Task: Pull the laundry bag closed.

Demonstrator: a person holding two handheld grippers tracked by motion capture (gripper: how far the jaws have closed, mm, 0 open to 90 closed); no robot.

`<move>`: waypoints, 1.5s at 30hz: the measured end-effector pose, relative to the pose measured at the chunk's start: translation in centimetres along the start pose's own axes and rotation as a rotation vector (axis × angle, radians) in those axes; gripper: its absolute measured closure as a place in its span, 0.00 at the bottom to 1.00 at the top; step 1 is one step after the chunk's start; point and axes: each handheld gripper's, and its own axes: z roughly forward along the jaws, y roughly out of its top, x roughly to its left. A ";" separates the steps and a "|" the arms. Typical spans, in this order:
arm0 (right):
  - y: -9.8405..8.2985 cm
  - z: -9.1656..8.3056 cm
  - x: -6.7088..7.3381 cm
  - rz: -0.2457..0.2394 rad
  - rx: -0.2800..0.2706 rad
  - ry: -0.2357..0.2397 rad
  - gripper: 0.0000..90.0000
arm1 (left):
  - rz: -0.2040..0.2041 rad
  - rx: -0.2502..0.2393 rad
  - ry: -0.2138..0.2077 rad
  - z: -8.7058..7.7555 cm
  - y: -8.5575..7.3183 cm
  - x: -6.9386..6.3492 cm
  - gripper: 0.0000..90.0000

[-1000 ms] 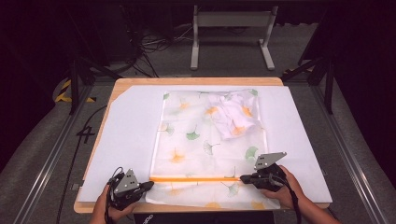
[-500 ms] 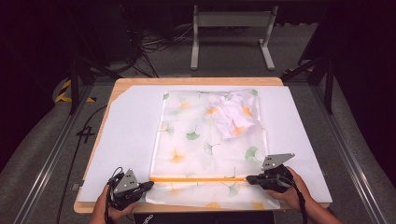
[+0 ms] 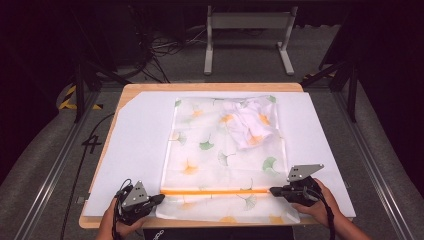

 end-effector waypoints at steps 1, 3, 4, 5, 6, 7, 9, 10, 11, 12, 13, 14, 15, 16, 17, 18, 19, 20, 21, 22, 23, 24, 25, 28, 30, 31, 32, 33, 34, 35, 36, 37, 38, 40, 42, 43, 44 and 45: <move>0.0 -0.1 0.0 0.003 -0.006 0.003 1.00 | 0.000 0.000 0.000 0.0 0.0 0.0 1.00; -0.1 -0.2 0.0 -0.004 0.000 -0.006 1.00 | 0.000 0.001 0.001 0.0 0.0 0.0 1.00; -0.1 -0.2 0.0 -0.004 0.000 -0.006 1.00 | 0.000 0.001 0.001 0.0 0.0 0.0 1.00; -0.2 -0.2 0.0 -0.005 0.001 -0.008 1.00 | -0.004 0.002 0.002 0.0 0.0 0.0 1.00; -0.3 -0.3 -0.1 0.001 -0.001 -0.012 1.00 | -0.004 0.002 0.002 0.0 0.0 0.0 1.00; -0.4 -0.4 -0.1 0.005 -0.002 -0.013 1.00 | -0.003 0.002 0.002 0.0 0.0 0.0 1.00; -0.6 -0.5 -0.3 0.012 -0.004 -0.016 1.00 | -0.006 0.001 -0.001 0.0 0.0 0.0 1.00; -0.7 -0.6 -0.3 0.014 -0.005 -0.016 1.00 | -0.006 0.001 -0.001 0.0 0.0 0.0 1.00; -0.8 -0.7 -0.3 0.015 -0.006 -0.021 1.00 | -0.005 0.001 -0.001 0.0 0.0 0.0 1.00; -0.9 -0.8 -0.4 0.015 -0.004 -0.025 1.00 | -0.006 0.001 -0.001 0.0 0.0 0.0 1.00; -1.0 -0.8 -0.4 0.016 -0.006 -0.024 1.00 | -0.005 0.002 -0.002 0.0 0.0 0.0 1.00; -1.0 -0.9 -0.4 0.019 -0.006 -0.025 1.00 | -0.004 0.003 -0.001 0.0 0.0 0.0 1.00; -1.1 -0.9 -0.4 0.023 -0.008 -0.023 1.00 | -0.005 0.002 -0.003 0.0 0.0 0.0 1.00; -1.1 -0.9 -0.4 0.019 -0.006 -0.027 1.00 | -0.006 0.002 -0.004 0.0 0.0 0.1 1.00; -1.1 -0.9 -0.4 0.020 -0.009 -0.026 1.00 | -0.005 0.002 -0.005 0.0 0.0 0.1 1.00; -1.2 -1.0 -0.4 0.023 -0.010 -0.022 1.00 | -0.004 0.003 -0.004 0.0 0.0 0.1 1.00; -1.2 -1.0 -0.4 0.026 -0.011 -0.023 1.00 | -0.004 0.003 -0.004 0.0 0.0 0.1 1.00; -1.2 -1.0 -0.4 0.022 -0.007 -0.031 1.00 | -0.006 0.003 -0.004 0.0 0.0 0.1 1.00; -1.3 -1.1 -0.4 0.024 -0.007 -0.032 1.00 | -0.005 0.004 -0.004 0.0 0.0 0.1 1.00; -1.3 -1.1 -0.5 0.029 -0.009 -0.032 1.00 | -0.005 0.004 -0.004 0.0 0.0 0.1 1.00; -1.4 -1.2 -0.6 0.029 -0.007 -0.035 1.00 | -0.005 0.003 -0.005 0.0 0.0 0.1 1.00; -1.5 -1.3 -0.6 0.032 -0.008 -0.036 1.00 | -0.005 0.003 -0.005 0.0 0.0 0.1 1.00; -1.6 -1.4 -0.7 0.040 -0.012 -0.037 1.00 | -0.003 0.003 -0.007 0.0 0.0 0.1 1.00; -1.9 -1.6 -0.9 0.047 -0.010 -0.042 1.00 | -0.002 0.002 -0.010 0.0 0.0 0.2 1.00; -2.1 -1.7 -0.9 0.054 -0.011 -0.047 1.00 | -0.004 0.002 -0.010 0.0 0.0 0.2 1.00; -2.3 -1.8 -1.0 0.057 -0.013 -0.050 1.00 | -0.003 0.003 -0.011 0.0 0.0 0.2 1.00; -2.4 -2.0 -1.1 0.064 -0.019 -0.052 1.00 | -0.005 0.000 -0.012 0.0 0.0 0.2 1.00; -2.6 -2.1 -1.2 0.071 -0.021 -0.051 1.00 | -0.006 0.002 -0.012 0.0 0.0 0.2 1.00; -2.7 -2.2 -1.2 0.074 -0.022 -0.053 1.00 | -0.006 0.001 -0.013 0.0 0.0 0.2 1.00; -2.8 -2.3 -1.3 0.080 -0.025 -0.053 1.00 | -0.006 0.002 -0.013 0.0 0.0 0.2 1.00; -2.8 -2.4 -1.3 0.080 -0.024 -0.059 1.00 | -0.005 0.002 -0.013 0.0 0.0 0.2 1.00; -2.9 -2.5 -1.4 0.081 -0.024 -0.061 1.00 | -0.005 0.001 -0.013 0.0 0.0 0.2 1.00; -3.0 -2.7 -1.4 0.084 -0.026 -0.059 1.00 | -0.005 0.001 -0.013 0.0 0.0 0.2 1.00; -3.0 -2.7 -1.4 0.085 -0.027 -0.059 1.00 | -0.005 0.002 -0.014 0.0 0.0 0.2 1.00; -3.0 -2.8 -1.4 0.078 -0.024 -0.060 1.00 | -0.006 0.001 -0.014 0.0 0.0 0.2 1.00; -3.0 -2.8 -1.4 0.080 -0.024 -0.057 1.00 | -0.006 0.001 -0.014 0.0 0.0 0.2 1.00; -3.0 -2.8 -1.5 0.083 -0.024 -0.055 1.00 | -0.006 0.000 -0.012 0.0 0.0 0.2 1.00; -3.1 -2.8 -1.5 0.085 -0.025 -0.053 1.00 | -0.007 0.001 -0.013 0.0 0.0 0.2 1.00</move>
